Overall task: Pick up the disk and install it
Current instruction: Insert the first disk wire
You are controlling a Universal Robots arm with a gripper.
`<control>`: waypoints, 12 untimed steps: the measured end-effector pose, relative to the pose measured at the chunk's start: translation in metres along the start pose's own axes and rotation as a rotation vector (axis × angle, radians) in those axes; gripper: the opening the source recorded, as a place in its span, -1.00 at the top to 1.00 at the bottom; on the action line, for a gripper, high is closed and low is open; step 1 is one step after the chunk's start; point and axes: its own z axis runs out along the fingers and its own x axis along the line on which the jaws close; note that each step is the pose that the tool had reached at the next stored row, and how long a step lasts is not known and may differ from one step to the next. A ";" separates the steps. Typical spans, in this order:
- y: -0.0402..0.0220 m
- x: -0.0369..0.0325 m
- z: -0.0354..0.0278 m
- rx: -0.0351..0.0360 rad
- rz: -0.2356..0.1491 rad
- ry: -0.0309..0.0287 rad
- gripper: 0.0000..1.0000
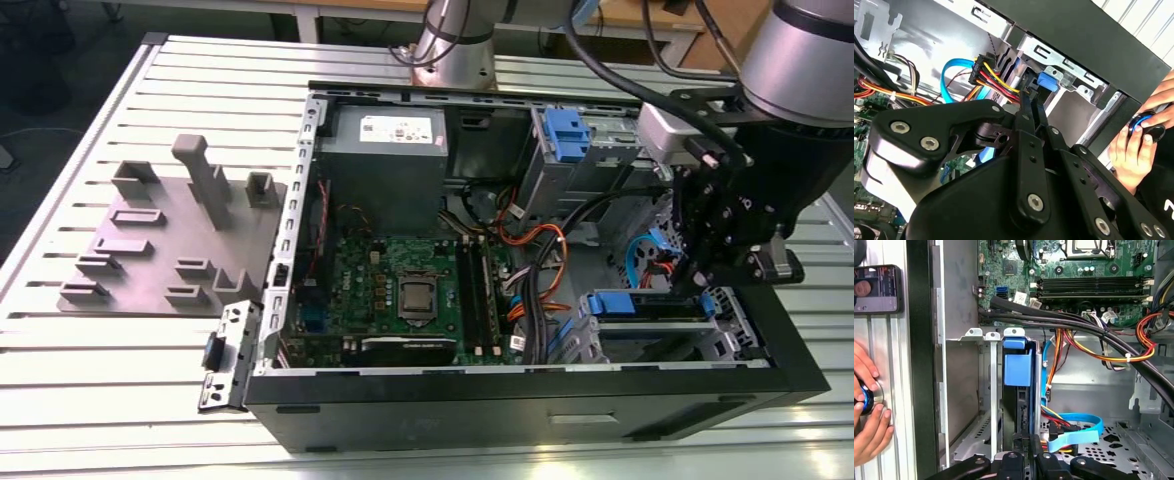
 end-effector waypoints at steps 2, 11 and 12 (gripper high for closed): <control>0.0019 0.0005 0.0000 0.0071 -0.001 0.0000 0.67; 0.0075 0.0013 0.0026 0.0265 -0.004 -0.0015 0.67; 0.0080 0.0012 0.0029 0.0279 -0.003 -0.0017 0.67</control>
